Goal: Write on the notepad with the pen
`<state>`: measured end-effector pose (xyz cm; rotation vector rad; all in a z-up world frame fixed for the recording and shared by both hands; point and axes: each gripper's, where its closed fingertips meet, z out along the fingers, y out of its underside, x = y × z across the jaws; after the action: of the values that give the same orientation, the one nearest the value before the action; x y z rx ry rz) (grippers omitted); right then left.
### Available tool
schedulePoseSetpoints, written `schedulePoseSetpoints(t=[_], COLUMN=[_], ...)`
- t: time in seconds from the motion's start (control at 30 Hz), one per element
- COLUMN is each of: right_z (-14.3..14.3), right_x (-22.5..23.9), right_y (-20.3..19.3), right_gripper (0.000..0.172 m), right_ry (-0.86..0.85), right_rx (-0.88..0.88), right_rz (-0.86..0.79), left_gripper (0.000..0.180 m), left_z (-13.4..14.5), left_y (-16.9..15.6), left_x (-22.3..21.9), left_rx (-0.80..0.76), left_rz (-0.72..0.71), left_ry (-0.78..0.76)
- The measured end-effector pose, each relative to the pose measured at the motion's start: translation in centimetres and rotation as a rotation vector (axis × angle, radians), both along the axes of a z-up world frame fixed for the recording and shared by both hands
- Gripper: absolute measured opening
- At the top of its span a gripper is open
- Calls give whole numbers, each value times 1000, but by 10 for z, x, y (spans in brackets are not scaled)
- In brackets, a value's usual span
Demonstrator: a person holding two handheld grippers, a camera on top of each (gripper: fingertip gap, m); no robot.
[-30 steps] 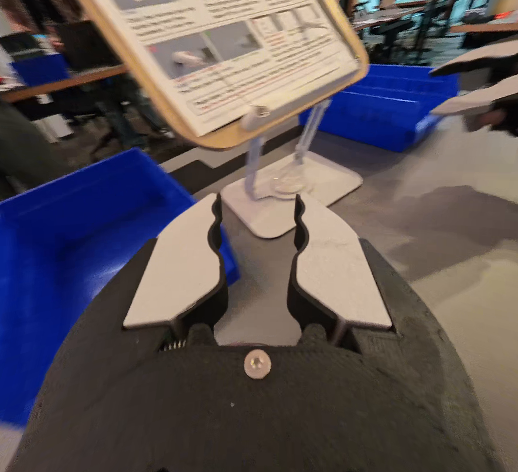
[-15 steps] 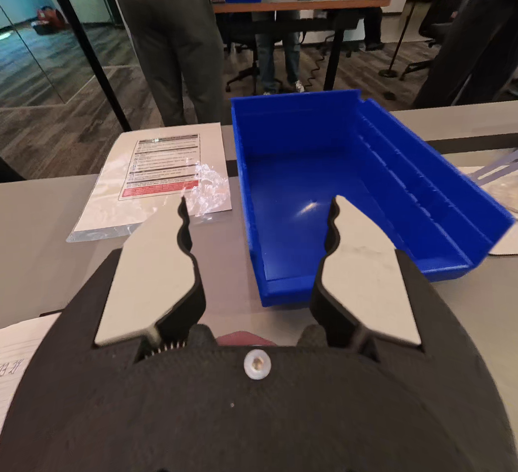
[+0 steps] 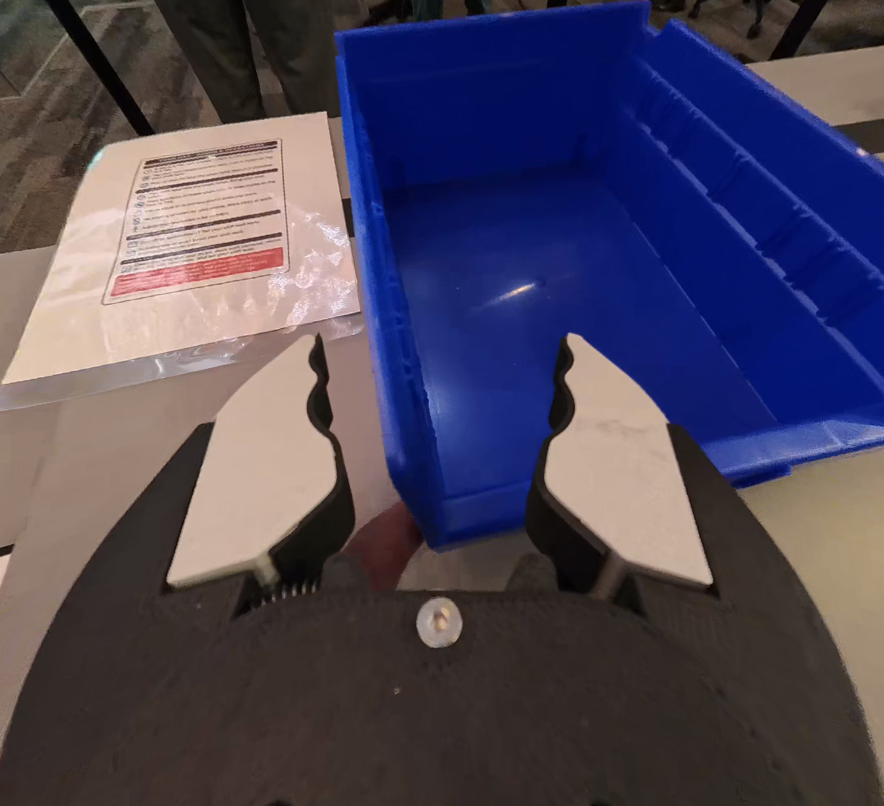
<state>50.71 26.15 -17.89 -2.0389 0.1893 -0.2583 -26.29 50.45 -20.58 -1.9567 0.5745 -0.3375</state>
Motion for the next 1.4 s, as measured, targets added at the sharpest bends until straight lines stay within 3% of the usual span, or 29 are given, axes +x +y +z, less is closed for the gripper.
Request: schedulePoseSetpoints(t=[0.13, 0.33, 0.63, 0.9, 1.1, 1.4], right_z=[-11, -34, -35, -39, -46, -50], right_x=[-13, -26, -36, -51, -62, -72], right_y=[9, 13, 14, 14, 9, 8], right_gripper=[119, 93, 73, 48, 43, 34], right_ry=[62, 64, 133, 141, 130, 115], right_rx=[16, -34, -13, -74, -167, -231], right_rz=[49, 85, 130, 203, 194, 206], left_gripper=[76, 48, 14, 10, 15, 11], left_z=[-4, -3, -6, -10, -18, -18], left_y=[3, 6, 19, 22, 23, 27], left_x=[4, 2, -3, -5, -2, 0], left_rx=[-17, -14, 2, 16, -66, -66], left_rz=[-2, 6, 44, 56, 49, 31], left_ry=[-39, -81, -35, 29, 24, 41])
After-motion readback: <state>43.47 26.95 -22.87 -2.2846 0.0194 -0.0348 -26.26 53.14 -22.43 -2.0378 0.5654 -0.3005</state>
